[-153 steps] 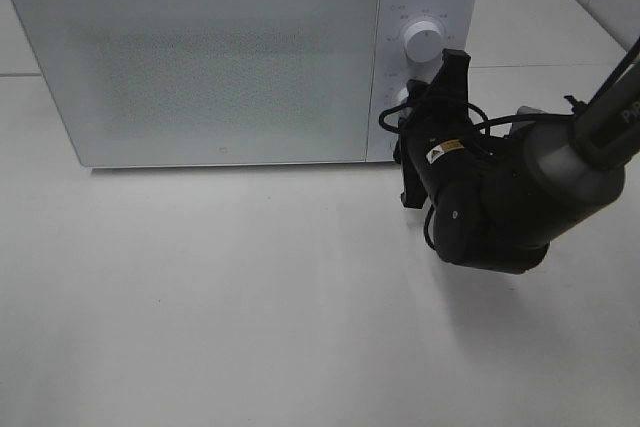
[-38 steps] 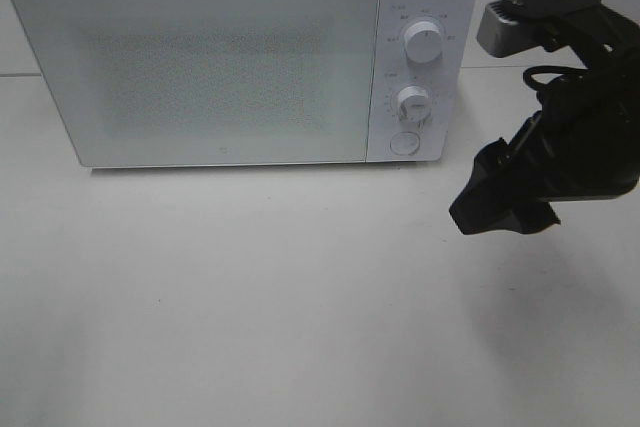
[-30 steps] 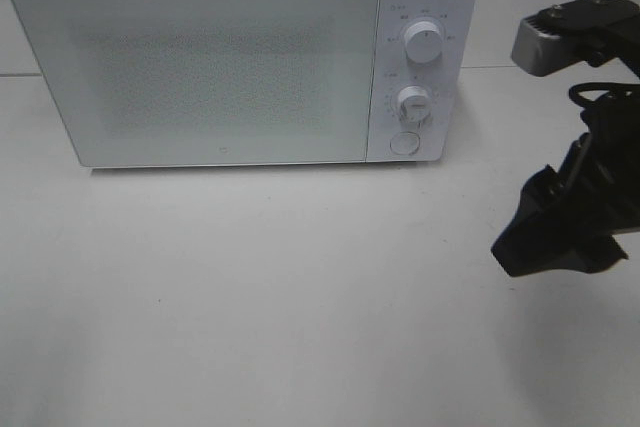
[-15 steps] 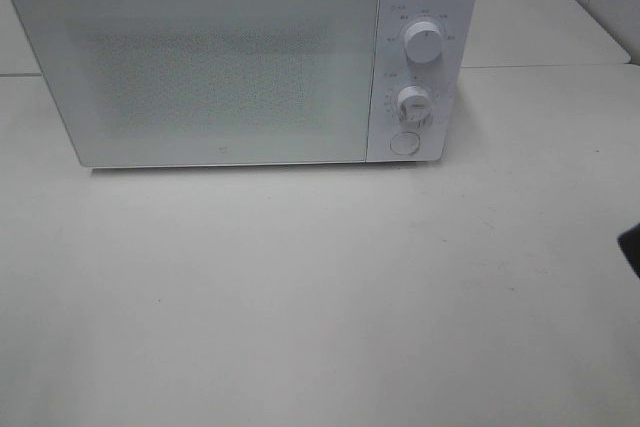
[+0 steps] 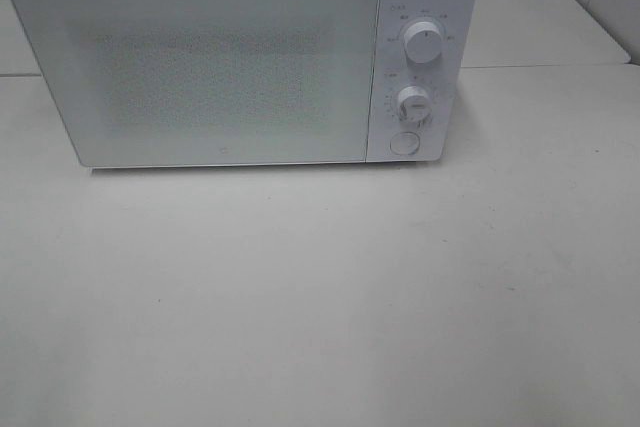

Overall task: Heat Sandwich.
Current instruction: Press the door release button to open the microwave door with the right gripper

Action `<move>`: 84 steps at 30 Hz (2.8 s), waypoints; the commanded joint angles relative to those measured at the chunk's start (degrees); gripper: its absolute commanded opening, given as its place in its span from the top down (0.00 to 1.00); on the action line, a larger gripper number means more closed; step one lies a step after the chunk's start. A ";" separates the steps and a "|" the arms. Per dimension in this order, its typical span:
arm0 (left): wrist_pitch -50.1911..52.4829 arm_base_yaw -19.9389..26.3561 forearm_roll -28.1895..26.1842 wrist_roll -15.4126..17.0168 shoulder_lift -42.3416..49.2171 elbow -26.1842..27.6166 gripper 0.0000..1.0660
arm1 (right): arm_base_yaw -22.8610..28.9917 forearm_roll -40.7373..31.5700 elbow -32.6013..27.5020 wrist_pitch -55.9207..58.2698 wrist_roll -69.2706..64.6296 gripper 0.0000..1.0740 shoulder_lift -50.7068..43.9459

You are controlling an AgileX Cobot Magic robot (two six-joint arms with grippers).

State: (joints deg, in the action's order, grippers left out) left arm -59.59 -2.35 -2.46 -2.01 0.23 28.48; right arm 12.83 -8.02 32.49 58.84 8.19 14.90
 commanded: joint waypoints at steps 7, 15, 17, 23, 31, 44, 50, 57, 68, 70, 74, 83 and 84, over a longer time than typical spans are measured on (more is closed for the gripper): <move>0.57 0.06 -0.17 -0.06 1.55 -0.23 0.03 | -5.61 0.40 -3.55 0.46 -4.58 0.32 -9.22; 0.57 0.06 -0.17 -0.06 1.55 -0.23 0.03 | -10.37 0.40 -3.55 0.46 -4.81 0.36 -16.84; 0.57 0.06 -0.17 -0.06 1.55 -0.23 0.03 | -11.00 0.34 -3.55 0.46 -4.81 0.36 -16.73; 0.57 0.06 -0.17 -0.11 1.26 -0.23 0.03 | -11.17 0.40 -3.55 0.46 -4.87 0.36 -16.67; 0.57 0.06 -0.17 -0.11 1.20 -0.23 0.03 | -11.17 0.40 -3.55 0.46 -4.98 0.36 -16.67; 0.57 0.06 -0.17 -0.11 1.20 -0.23 0.03 | -11.17 -1.72 -2.41 -10.89 -7.05 0.36 -16.04; 0.57 0.06 -0.17 -0.11 1.20 -0.23 0.03 | -11.17 -1.66 -2.46 -18.33 -6.93 0.36 -9.97; 0.57 0.06 -0.17 -0.11 1.20 -0.23 0.03 | -11.17 -1.66 -4.58 -28.30 -6.93 0.35 -1.38; 0.57 0.06 -0.17 -0.11 1.20 -0.23 0.03 | -11.17 -1.55 -6.76 -43.09 -6.82 0.35 11.23; 0.57 0.06 -0.17 -0.11 1.20 -0.23 0.03 | -11.17 -1.55 -7.16 -45.66 -6.82 0.35 13.87; 0.57 0.06 -0.17 -0.11 1.20 -0.23 0.03 | -11.17 -1.55 -7.16 -50.82 -6.65 0.34 19.71; 0.57 0.06 -0.17 -0.11 1.20 -0.23 0.03 | -11.12 -1.55 -7.16 -62.05 -6.70 0.26 30.60; 0.57 0.06 -0.17 -0.11 1.20 -0.23 0.03 | -11.12 -1.55 -7.16 -63.03 -6.70 0.27 31.80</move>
State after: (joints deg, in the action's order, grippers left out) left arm -59.59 -2.35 -2.46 -2.01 0.23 28.48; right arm 1.89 -9.57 25.44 -2.52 1.32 46.41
